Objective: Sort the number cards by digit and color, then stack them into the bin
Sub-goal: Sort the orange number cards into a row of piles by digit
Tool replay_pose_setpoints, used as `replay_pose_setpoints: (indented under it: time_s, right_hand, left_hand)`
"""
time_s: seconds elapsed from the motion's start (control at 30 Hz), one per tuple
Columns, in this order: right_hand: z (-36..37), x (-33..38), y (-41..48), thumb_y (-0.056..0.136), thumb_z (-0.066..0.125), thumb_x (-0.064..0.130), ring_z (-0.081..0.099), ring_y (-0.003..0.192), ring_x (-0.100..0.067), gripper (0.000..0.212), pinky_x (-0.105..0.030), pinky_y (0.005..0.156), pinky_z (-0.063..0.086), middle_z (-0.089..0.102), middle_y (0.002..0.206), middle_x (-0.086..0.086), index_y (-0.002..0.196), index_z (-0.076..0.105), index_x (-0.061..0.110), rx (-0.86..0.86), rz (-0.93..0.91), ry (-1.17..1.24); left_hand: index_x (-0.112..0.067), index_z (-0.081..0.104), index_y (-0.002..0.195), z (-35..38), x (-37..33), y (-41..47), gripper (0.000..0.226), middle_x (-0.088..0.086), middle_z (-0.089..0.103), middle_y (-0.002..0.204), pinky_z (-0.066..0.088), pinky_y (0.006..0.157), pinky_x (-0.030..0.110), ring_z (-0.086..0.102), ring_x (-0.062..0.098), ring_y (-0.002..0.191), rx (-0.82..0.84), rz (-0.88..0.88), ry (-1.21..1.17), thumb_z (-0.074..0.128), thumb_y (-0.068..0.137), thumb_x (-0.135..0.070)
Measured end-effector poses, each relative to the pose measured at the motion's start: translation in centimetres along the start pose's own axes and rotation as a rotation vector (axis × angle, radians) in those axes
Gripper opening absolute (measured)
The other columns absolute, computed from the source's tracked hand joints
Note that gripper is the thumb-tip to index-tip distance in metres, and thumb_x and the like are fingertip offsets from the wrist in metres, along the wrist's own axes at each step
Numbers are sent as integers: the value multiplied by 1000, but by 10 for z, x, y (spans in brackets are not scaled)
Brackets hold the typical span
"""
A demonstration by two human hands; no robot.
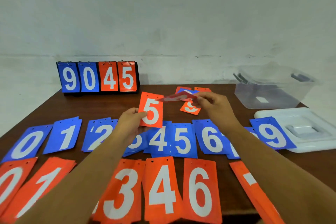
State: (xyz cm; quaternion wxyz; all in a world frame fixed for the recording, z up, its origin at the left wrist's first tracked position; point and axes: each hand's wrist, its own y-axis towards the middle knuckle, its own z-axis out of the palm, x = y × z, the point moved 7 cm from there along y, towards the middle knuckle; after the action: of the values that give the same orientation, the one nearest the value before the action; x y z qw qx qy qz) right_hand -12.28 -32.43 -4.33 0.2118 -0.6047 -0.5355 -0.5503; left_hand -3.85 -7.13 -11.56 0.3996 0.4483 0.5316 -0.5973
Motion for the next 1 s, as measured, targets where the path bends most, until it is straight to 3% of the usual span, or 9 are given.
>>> replay_pose_setpoints:
  time_s: [0.1,0.17,0.27,0.33,0.47,0.6,0.83,0.93,1.0]
  right_hand:
    - [0,0,-29,92,64,24,72,90,-27,18,-41,86,57,75,94,-12,95,74,9,-13,156,291]
    - [-4,3,-44,90,67,18,72,91,-24,7,-38,81,60,74,100,-11,94,73,16,-32,165,304]
    - [-12,9,-61,88,69,12,73,86,-19,16,-28,67,61,72,103,-7,99,67,24,-59,172,282]
    - [-18,14,-71,87,72,15,74,83,-19,25,-28,64,61,74,99,-3,103,61,30,-90,173,300]
    - [-30,23,-85,83,74,25,74,86,-20,33,-41,75,61,74,101,-1,113,60,25,-132,184,285]
    - [-33,22,-98,84,74,17,73,89,-23,32,-43,80,60,73,104,-7,113,61,13,-176,266,457]
    - [-49,10,-126,84,74,16,72,86,-23,21,-41,76,61,72,100,-8,102,63,13,-292,387,393]
    - [-59,7,-138,87,71,18,68,82,-15,15,-29,66,58,69,97,-4,98,62,14,-324,380,250]
    - [-60,4,-147,88,70,19,63,84,-13,15,-23,62,52,64,98,-1,99,60,16,-349,389,140]
  left_hand:
    - [-6,60,112,10,11,-28,22,12,69,112,60,63,33,69,27,98,80,-18,-79,64,93,-16]
    - [-8,60,111,16,18,-43,19,12,69,112,61,65,35,69,26,98,108,-8,-114,63,94,-16]
    - [-10,60,112,23,21,-67,17,9,68,111,62,70,38,68,26,100,153,32,-182,60,95,-14]
    - [-12,60,113,27,21,-80,17,9,68,114,60,78,42,67,27,102,174,64,-170,58,96,-12]
    - [-16,60,113,27,24,-100,18,9,69,115,58,87,49,69,27,103,147,105,-122,61,95,-15]
    - [-20,60,106,30,27,-118,12,6,70,107,58,84,47,70,24,96,133,125,-139,60,95,-13]
    - [-26,57,119,52,39,-143,24,8,69,118,57,85,55,70,31,100,164,107,-13,57,96,-19]
    - [-21,58,120,79,42,-163,22,6,72,112,56,89,53,72,27,98,310,46,-126,58,97,-23]
    - [-22,58,122,98,48,-173,30,4,74,110,56,89,52,73,25,96,399,22,-74,64,93,-27]
